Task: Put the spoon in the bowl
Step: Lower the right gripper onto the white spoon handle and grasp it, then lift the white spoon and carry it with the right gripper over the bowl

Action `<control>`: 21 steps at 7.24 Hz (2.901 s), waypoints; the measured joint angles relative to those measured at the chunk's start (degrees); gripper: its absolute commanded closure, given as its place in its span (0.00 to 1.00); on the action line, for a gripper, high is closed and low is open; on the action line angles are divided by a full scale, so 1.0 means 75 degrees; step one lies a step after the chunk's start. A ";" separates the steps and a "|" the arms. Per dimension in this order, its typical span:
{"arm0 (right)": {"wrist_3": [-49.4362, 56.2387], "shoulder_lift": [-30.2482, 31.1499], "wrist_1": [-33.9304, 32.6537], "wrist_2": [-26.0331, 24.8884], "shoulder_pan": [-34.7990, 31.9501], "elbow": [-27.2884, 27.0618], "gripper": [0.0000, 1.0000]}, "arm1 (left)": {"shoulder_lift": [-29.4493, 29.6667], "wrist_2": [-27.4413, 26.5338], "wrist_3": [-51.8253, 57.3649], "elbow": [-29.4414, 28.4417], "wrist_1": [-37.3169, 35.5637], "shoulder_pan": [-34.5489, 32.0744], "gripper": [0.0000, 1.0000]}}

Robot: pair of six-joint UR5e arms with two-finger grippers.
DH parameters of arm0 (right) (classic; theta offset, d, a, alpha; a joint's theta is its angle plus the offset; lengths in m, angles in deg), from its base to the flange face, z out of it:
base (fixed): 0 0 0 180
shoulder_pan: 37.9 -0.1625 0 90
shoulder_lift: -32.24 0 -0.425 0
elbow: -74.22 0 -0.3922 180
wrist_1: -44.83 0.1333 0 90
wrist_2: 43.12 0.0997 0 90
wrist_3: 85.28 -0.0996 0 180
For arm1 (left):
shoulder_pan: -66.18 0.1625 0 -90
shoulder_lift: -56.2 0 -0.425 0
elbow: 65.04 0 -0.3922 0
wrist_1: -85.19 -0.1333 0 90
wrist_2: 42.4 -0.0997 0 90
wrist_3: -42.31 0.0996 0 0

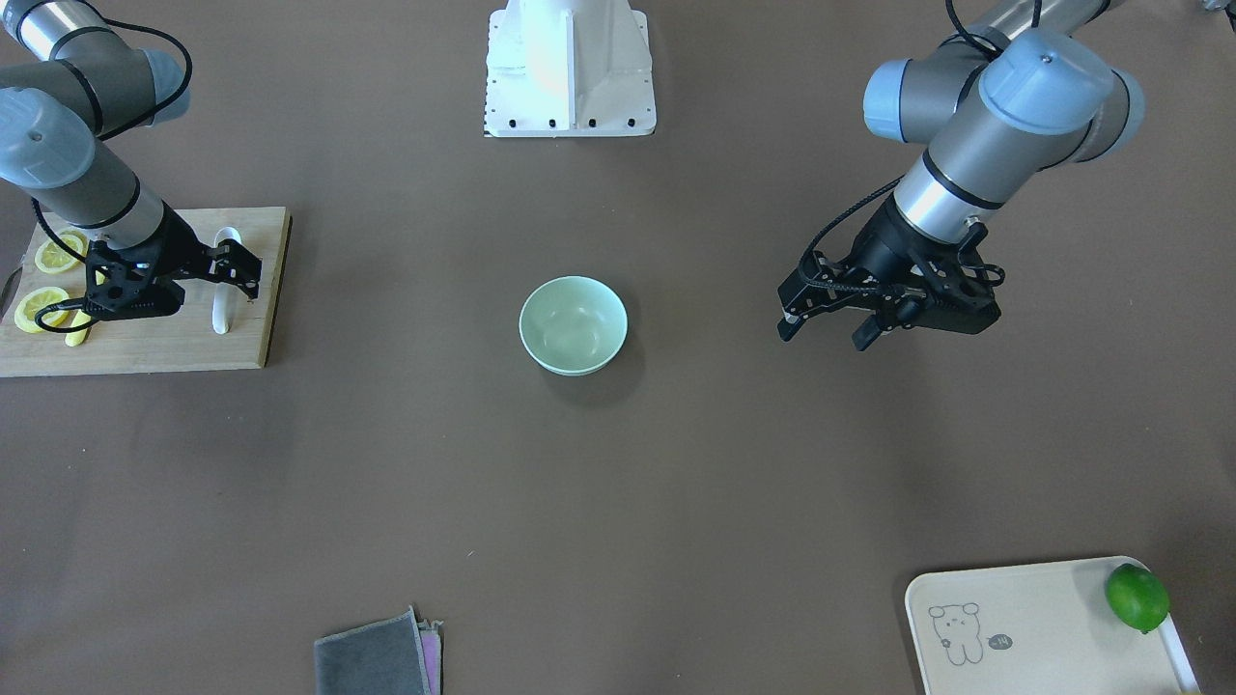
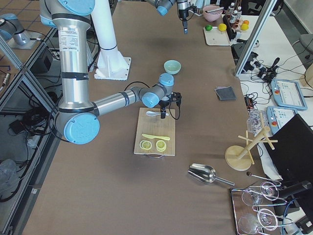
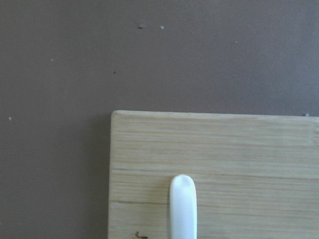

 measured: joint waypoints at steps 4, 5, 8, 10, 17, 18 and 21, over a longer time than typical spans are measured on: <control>-0.0007 0.0007 0.0000 0.0019 0.0051 0.0037 0.53 | -0.0002 0.0008 0.0000 0.0002 0.0014 0.0001 0.02; -0.0007 0.0012 0.0000 0.0015 0.0054 0.0040 0.59 | -0.0002 0.0009 0.0000 0.0006 0.0017 0.0001 0.02; -0.0011 0.0016 0.0002 0.0015 0.0057 0.0031 1.00 | -0.0002 0.0006 -0.0008 -0.0007 0.0036 0.0021 0.02; -0.0007 0.0001 -0.0012 0.0114 0.0056 -0.0139 1.00 | -0.0006 0.0011 -0.0016 0.0011 0.0045 0.0023 0.02; -0.2009 -0.2838 -0.0803 -0.0131 -0.0299 -0.0691 1.00 | -0.1255 0.0020 0.1755 0.0122 0.0624 -0.0342 0.02; -0.2425 -0.3633 -0.0827 -0.0632 -0.0054 -0.0146 1.00 | -0.1584 0.0026 0.2186 0.0106 0.0845 -0.0503 0.02; -0.3521 -0.5233 -0.0797 -0.2315 0.0928 0.1170 1.00 | -0.2107 0.0035 0.2498 0.0065 0.1214 -0.0733 0.02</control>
